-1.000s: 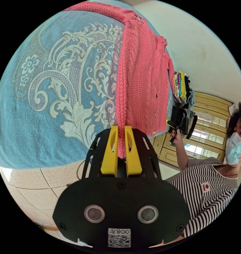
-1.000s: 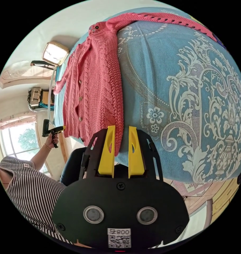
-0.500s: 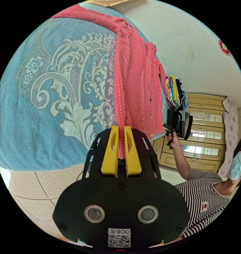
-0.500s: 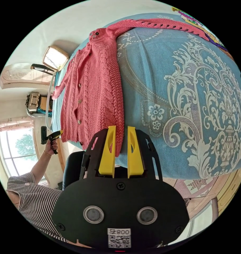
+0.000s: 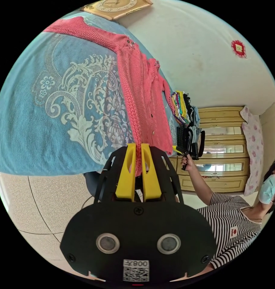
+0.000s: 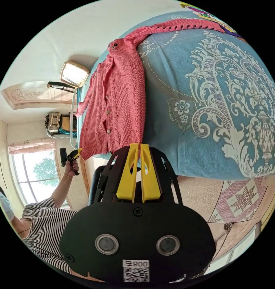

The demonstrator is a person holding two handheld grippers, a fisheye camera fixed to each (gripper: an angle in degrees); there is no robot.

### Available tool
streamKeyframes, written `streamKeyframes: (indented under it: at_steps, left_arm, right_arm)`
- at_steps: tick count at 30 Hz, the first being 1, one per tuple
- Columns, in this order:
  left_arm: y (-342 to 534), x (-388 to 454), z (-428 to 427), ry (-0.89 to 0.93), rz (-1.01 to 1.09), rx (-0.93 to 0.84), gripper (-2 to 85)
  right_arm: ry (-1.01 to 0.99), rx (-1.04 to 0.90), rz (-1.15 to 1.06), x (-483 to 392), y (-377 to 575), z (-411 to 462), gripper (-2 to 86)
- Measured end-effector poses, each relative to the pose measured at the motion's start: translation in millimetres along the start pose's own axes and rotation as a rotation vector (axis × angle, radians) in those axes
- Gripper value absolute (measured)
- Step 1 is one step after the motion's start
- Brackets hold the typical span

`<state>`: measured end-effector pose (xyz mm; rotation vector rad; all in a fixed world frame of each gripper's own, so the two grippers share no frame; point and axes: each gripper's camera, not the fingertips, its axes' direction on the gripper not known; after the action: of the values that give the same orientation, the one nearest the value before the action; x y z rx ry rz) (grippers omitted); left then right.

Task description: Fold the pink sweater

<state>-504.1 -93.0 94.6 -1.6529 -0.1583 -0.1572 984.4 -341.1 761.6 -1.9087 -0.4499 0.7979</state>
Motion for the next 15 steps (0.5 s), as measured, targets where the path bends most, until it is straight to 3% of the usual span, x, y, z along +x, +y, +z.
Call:
streamKeyframes:
  at_steps: [10, 15]
  left_arm:
    - [50.7, 4.9, 10.3, 0.017, -0.022, 0.045, 3.0]
    - [54.8, -3.0, 37.5, -0.014, -0.102, 0.088, 3.6]
  right_arm:
    - [-0.041, -0.018, -0.028, -19.7, 83.1, -9.7, 0.5]
    - [-0.112, 0.015, 0.112, -7.0, 94.3, 11.8, 0.4]
